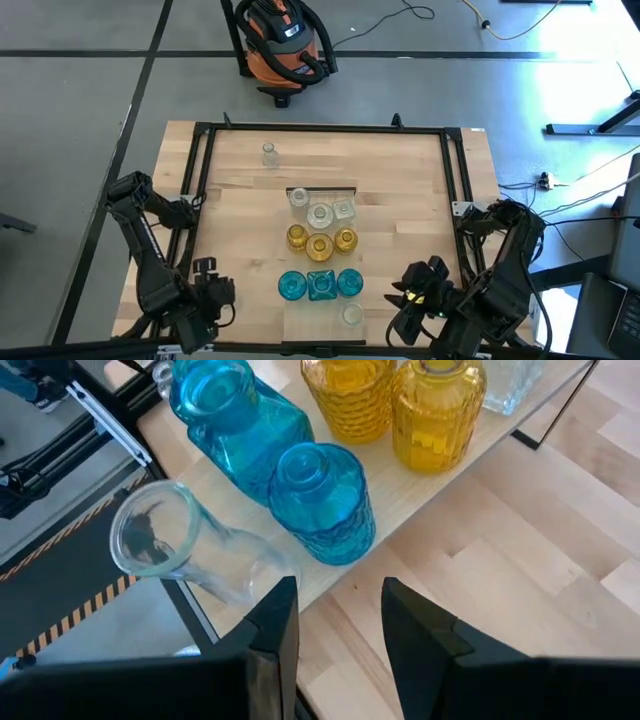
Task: Sort vases onto shelf
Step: Put the transparent vase on the shelf aligned with the other transparent vase
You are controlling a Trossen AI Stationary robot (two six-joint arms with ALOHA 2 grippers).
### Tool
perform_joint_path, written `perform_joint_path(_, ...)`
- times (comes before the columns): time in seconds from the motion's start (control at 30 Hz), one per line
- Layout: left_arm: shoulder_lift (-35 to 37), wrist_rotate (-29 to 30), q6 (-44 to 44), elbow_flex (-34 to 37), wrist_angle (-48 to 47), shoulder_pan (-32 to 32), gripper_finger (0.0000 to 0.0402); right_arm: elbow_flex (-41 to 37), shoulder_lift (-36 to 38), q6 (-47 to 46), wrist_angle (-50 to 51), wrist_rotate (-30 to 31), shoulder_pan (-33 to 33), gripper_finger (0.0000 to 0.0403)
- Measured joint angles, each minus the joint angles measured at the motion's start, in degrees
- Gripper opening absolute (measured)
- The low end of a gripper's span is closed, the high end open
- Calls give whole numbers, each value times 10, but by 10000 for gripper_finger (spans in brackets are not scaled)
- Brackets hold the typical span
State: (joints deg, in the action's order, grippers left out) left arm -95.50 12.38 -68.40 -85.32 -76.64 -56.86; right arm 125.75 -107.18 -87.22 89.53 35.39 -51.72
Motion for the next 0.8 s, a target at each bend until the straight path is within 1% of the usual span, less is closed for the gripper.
perform_joint_path(0.2,0,-12,6,17,-3,1,181,0,0,0,-1,2,0,108)
perform_joint_path(0.37,2,-33,1,35,29,4,181,0,0,0,-10,2,0,108)
perform_joint_path(0.63,2,-30,1,37,37,14,181,0,0,0,-12,2,0,108)
perform_joint_path(0.8,3,-30,11,47,40,30,181,0,0,0,-13,10,0,108)
